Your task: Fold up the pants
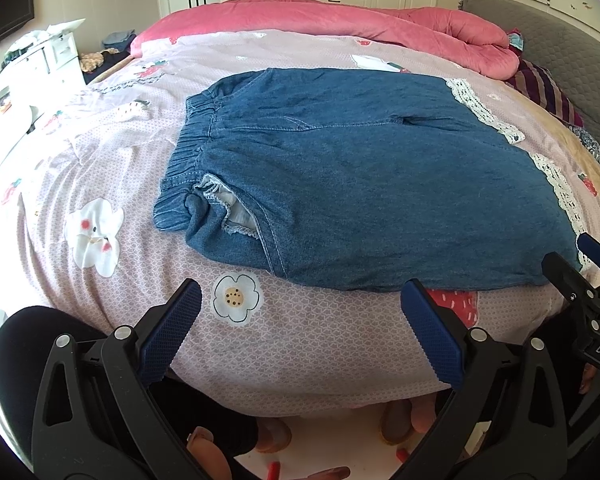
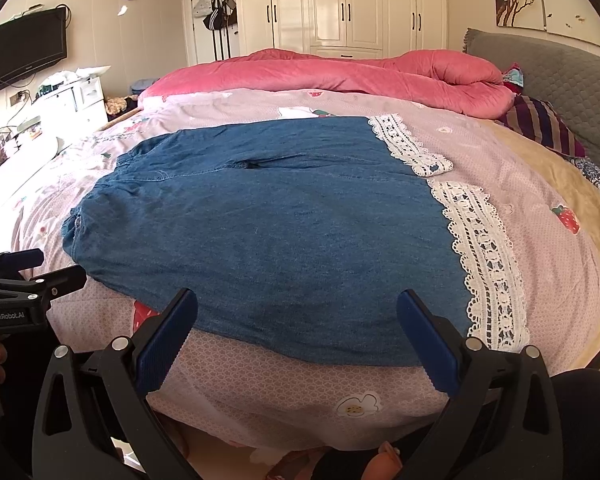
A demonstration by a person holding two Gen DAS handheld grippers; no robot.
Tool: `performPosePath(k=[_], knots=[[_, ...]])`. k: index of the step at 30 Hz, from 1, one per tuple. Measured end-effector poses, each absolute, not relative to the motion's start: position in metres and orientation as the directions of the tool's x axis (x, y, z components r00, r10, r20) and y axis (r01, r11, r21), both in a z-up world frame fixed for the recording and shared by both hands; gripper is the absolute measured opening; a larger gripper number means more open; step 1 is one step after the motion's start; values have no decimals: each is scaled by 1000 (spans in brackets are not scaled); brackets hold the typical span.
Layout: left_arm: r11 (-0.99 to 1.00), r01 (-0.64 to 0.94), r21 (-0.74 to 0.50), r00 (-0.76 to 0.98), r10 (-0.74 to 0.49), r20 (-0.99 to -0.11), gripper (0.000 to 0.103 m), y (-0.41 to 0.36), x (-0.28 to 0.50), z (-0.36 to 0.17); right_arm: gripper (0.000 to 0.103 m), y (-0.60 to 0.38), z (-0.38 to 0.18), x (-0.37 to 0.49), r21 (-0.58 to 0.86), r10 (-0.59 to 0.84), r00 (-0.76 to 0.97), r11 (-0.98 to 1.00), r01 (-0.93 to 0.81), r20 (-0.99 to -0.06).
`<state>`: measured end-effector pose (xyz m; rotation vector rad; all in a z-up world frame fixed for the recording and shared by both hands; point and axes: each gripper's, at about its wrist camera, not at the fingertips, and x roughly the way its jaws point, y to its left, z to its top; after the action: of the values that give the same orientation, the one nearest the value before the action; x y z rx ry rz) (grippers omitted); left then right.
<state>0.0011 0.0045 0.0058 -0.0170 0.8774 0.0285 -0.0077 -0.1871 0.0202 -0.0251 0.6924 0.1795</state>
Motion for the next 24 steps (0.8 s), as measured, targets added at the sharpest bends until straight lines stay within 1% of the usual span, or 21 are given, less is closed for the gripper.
performPosePath(k=[6, 11, 14, 17, 18, 21, 22, 24], knots=[[1000, -19, -11, 651, 5, -759, 94, 7, 6, 14, 99, -189, 26, 0, 48, 166, 746, 983, -178, -645], [1000, -27, -9, 666, 12, -746, 94, 20, 30, 28, 99, -185, 44, 21, 39, 190, 747, 976, -215, -637], [999, -50, 5, 679, 37, -733, 94, 34, 54, 39, 99, -177, 57, 50, 69, 256, 712, 957, -280, -654], [998, -55, -28, 653, 15, -757, 94, 54, 83, 42, 99, -164, 60, 87, 148, 362, 630, 919, -366, -687], [997, -73, -26, 638, 27, -770, 94, 62, 96, 42, 99, -158, 59, 103, 166, 386, 600, 906, -389, -701], [995, -95, 13, 624, 70, -778, 94, 79, 124, 41, 99, -144, 58, 131, 131, 382, 586, 896, -424, -715], [995, -96, 7, 616, 65, -785, 94, 85, 132, 40, 99, -137, 57, 143, 92, 366, 588, 892, -442, -722], [995, -103, 7, 597, 68, -799, 94, 97, 152, 35, 99, -130, 56, 162, 68, 359, 577, 884, -463, -734]])
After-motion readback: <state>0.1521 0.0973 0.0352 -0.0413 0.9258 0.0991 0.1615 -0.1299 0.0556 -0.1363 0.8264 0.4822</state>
